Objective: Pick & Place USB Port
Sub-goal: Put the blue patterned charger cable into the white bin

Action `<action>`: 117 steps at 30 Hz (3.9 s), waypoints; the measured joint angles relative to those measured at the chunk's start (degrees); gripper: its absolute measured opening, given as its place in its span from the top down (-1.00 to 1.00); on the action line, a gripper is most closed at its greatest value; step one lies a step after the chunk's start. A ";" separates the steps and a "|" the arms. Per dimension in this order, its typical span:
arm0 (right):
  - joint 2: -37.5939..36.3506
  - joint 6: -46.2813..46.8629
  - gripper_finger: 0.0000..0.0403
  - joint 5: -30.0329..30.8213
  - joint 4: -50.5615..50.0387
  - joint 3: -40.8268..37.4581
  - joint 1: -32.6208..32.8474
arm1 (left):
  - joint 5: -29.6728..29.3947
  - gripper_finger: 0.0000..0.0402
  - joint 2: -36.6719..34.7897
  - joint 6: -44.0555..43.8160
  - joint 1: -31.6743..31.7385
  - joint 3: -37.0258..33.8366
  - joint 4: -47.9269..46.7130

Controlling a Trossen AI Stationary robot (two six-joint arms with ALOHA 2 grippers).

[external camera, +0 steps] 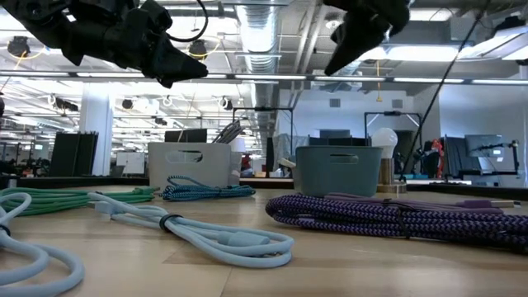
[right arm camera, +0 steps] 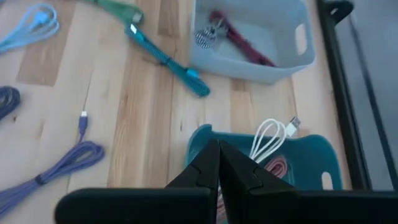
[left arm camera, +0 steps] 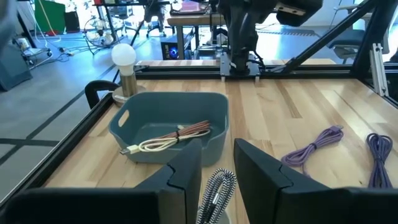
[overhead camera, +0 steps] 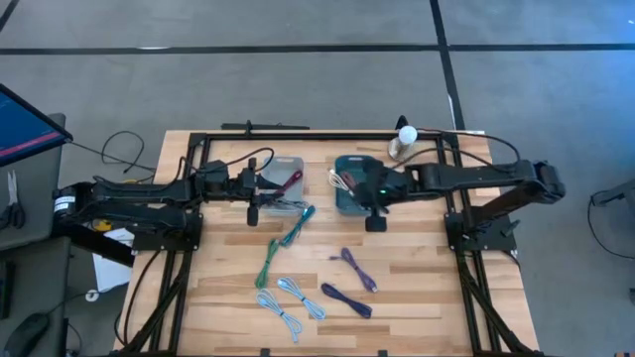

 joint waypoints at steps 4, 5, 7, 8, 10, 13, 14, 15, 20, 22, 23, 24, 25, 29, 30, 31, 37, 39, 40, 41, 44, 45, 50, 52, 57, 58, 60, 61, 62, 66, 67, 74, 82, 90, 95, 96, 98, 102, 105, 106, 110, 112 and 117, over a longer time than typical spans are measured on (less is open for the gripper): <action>-7.07 0.64 1.00 -0.03 9.60 -9.89 -0.06 | 1.10 0.53 -0.01 -2.13 0.00 0.00 -0.34; -9.09 0.64 1.00 -0.06 12.48 -12.47 -0.08 | 1.81 0.53 0.00 -2.97 0.00 0.00 -0.57; -12.68 0.63 1.00 -0.25 18.22 -17.36 0.04 | 3.42 0.53 0.00 -3.82 0.00 0.00 -0.74; -14.47 0.62 1.00 -0.27 21.01 -19.74 0.09 | 4.38 0.53 -0.02 -3.92 -0.02 0.00 -0.74; -17.73 0.64 1.00 -0.43 26.37 -24.13 0.09 | 5.93 0.53 -0.02 -4.01 -0.02 0.00 -0.75; -22.18 0.51 1.00 -0.47 33.22 -29.88 0.09 | 7.06 0.53 -0.02 -3.97 -0.04 0.00 -0.73; -23.44 0.44 1.00 -0.47 35.31 -31.46 0.09 | 7.06 0.53 -0.02 -3.69 -0.04 0.00 -0.59; -24.73 0.34 1.00 -0.50 37.16 -33.00 0.09 | 7.07 0.53 -0.02 -3.55 -0.04 0.00 -0.33; -29.78 -2.92 1.00 -1.99 44.39 -38.60 0.09 | 7.08 0.53 -0.02 -6.61 -0.04 0.00 0.17; -31.69 -3.95 1.00 -2.02 45.40 -40.04 0.09 | 7.08 0.53 -0.02 -12.56 -0.04 0.00 0.15; -32.66 -4.61 1.00 -2.03 45.52 -40.76 0.09 | 7.08 0.53 -0.02 -15.42 -0.05 0.00 -0.09; -33.74 -5.14 1.00 -2.02 45.47 -41.56 0.07 | 7.07 0.53 -0.02 -17.44 -0.18 0.02 -0.83; -34.78 -5.43 1.00 -2.00 45.29 -42.39 0.07 | 7.01 0.53 -0.03 -18.31 -0.63 0.02 -1.98; -39.59 -5.59 1.00 -1.98 45.96 -46.30 0.03 | 1.54 0.53 0.45 -18.55 -4.12 0.02 -5.63; -40.96 -5.59 1.00 -1.97 46.23 -47.31 -0.04 | -1.01 0.53 0.79 -18.56 -5.12 0.02 -5.84; -42.34 -5.60 1.00 -1.95 47.01 -48.14 -0.08 | -3.16 0.53 1.33 -18.74 -6.25 0.04 -5.75; -50.79 -5.61 1.00 -1.89 46.73 -50.00 -0.08 | -11.10 0.53 5.65 -25.07 -12.39 0.04 -5.93; -52.62 -5.60 1.00 -1.85 45.28 -50.00 -0.08 | -12.76 0.53 8.10 -26.54 -14.35 0.04 -5.80; -53.29 -5.59 1.00 -1.80 44.72 -50.00 -0.08 | -13.73 0.53 9.36 -27.37 -15.02 0.05 -5.84; -53.82 -5.57 1.00 -1.81 44.18 -49.99 -0.08 | -14.64 0.53 10.67 -27.94 -15.60 0.18 -5.92; -54.75 -5.13 1.00 -1.79 42.21 -50.00 -0.08 | -15.45 0.53 14.49 -29.34 -17.02 2.14 -5.94; -54.74 -5.13 1.00 -1.78 41.96 -50.00 -0.08 | -15.45 0.53 15.60 -29.36 -17.63 3.16 -5.86; -54.62 -5.11 1.00 -1.78 41.51 -50.00 -0.08 | -18.19 0.53 19.24 -29.32 -21.63 10.02 -11.01; -54.62 -5.11 1.00 -1.53 41.09 -50.00 -0.08 | -23.82 0.56 19.45 -29.55 -23.66 14.49 -20.87; -54.62 -5.09 1.00 -0.27 40.89 -50.00 -0.08 | -35.48 0.67 19.45 -37.14 -26.31 25.98 -46.02; -54.62 -5.09 1.00 -0.27 40.89 -50.00 -0.08 | -35.91 0.69 19.45 -38.74 -26.38 27.36 -48.16; -54.62 -5.34 1.00 0.07 40.89 -50.00 -0.08 | -35.76 0.73 19.45 -41.14 -26.38 28.70 -49.75; -54.62 -5.84 1.00 1.07 40.81 -50.00 -0.08 | -35.45 0.74 19.65 -41.79 -26.38 28.76 -49.75; -54.73 -6.28 1.00 2.03 40.46 -49.98 -0.08 | -35.08 0.74 20.15 -42.83 -26.38 28.78 -50.07; -56.87 -7.56 1.00 3.84 37.71 -49.96 -0.10 | -32.66 0.75 24.76 -48.37 -26.38 28.76 -53.06; -57.71 -7.55 1.00 3.83 37.24 -49.96 -0.10 | -32.07 0.75 26.39 -49.34 -26.38 28.76 -53.35; -63.82 -6.63 1.00 3.77 32.57 -49.89 0.48 | -28.77 0.75 33.04 -51.95 -25.19 28.70 -52.37; -67.31 -6.03 1.00 3.73 29.26 -49.89 0.84 | -22.46 0.74 31.98 -46.68 -23.67 28.68 -43.79; -67.61 -5.09 1.00 3.62 28.37 -49.91 0.84 | -20.57 0.54 33.81 -44.86 -21.99 28.68 -43.15; -67.59 -4.95 1.00 3.63 27.88 -49.91 0.84 | -18.27 0.30 36.91 -44.85 -21.11 28.68 -43.17; -67.59 -4.95 1.00 3.62 27.88 -49.91 0.84 | -17.25 0.25 37.59 -44.87 -20.97 28.68 -43.14; -67.61 -4.95 1.00 3.64 27.91 -49.91 0.84 | -16.50 0.17 39.06 -45.00 -20.76 28.68 -42.98; -67.61 -4.95 1.00 3.75 27.89 -49.91 0.84 | -17.90 0.06 41.42 -44.98 -20.87 28.84 -43.25; -67.61 -4.95 1.00 3.77 27.89 -49.91 0.84 | -19.10 0.01 42.17 -45.19 -20.90 28.92 -43.02; -67.61 -4.95 1.00 3.77 27.89 -49.91 0.84 | -19.40 0.00 42.23 -45.27 -20.93 28.90 -42.98; -67.61 -4.95 1.00 3.77 27.89 -49.91 0.84 | -19.99 0.00 42.18 -45.68 -21.03 28.79 -42.72; -67.61 -4.95 1.00 3.78 27.90 -49.91 0.84 | -20.02 0.02 42.20 -46.26 -21.01 28.79 -42.65; -67.61 -4.95 1.00 3.79 27.91 -49.94 0.84 | -20.00 0.14 42.56 -47.13 -21.37 28.54 -42.56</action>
